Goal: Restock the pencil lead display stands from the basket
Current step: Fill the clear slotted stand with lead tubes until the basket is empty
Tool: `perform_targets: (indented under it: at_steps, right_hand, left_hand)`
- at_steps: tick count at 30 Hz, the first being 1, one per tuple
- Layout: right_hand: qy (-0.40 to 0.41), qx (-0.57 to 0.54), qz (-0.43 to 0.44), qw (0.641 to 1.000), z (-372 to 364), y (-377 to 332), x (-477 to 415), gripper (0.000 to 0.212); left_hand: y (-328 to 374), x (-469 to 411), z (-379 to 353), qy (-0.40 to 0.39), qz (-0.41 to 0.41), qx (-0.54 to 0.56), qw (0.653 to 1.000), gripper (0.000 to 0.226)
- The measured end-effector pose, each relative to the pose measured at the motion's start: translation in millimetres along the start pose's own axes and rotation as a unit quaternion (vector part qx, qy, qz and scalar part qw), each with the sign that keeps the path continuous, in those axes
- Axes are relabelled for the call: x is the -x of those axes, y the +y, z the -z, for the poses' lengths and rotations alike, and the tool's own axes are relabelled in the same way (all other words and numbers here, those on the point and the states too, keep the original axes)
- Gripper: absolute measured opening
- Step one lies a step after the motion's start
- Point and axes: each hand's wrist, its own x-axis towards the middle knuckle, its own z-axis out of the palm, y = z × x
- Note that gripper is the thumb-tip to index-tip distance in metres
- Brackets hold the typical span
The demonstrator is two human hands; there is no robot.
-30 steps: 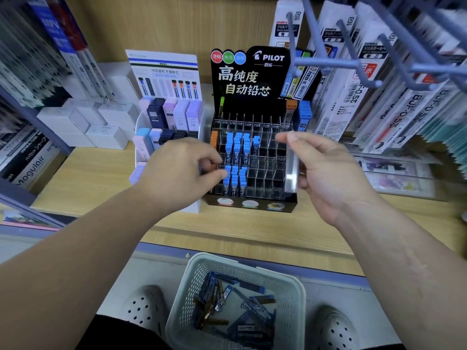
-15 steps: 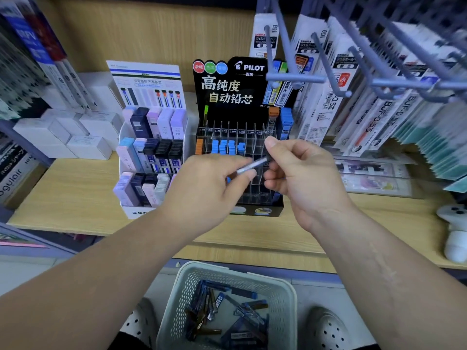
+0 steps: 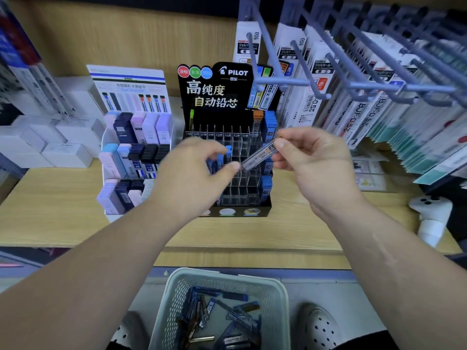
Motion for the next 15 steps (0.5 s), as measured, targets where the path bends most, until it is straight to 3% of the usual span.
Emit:
perform_targets:
  at_steps: [3, 7, 11, 15]
  right_hand:
    - [0.022, 0.075, 0.046, 0.996, 5.9, -5.9, -13.4, 0.021]
    - [0.031, 0.241, 0.133, 0.961, 5.9, -16.4, -42.1, 0.016]
    - [0.012, 0.347, 0.200, 0.916, -5.4, -22.0, -56.6, 0.013]
    - [-0.036, 0.405, 0.214, 0.888, -12.5, -20.0, -70.1, 0.013]
  left_hand:
    - [-15.8, -7.5, 12.9, 0.052, -0.018, -0.111, 0.992, 0.049]
    - [-26.6, -11.0, 17.9, -0.004, -0.003, -0.203, 0.979, 0.065]
    - [-26.6, -8.5, 20.5, -0.052, -0.020, -0.233, 0.971, 0.064]
    - [-30.6, -8.1, 21.9, -0.035, -0.034, -0.195, 0.980, 0.057]
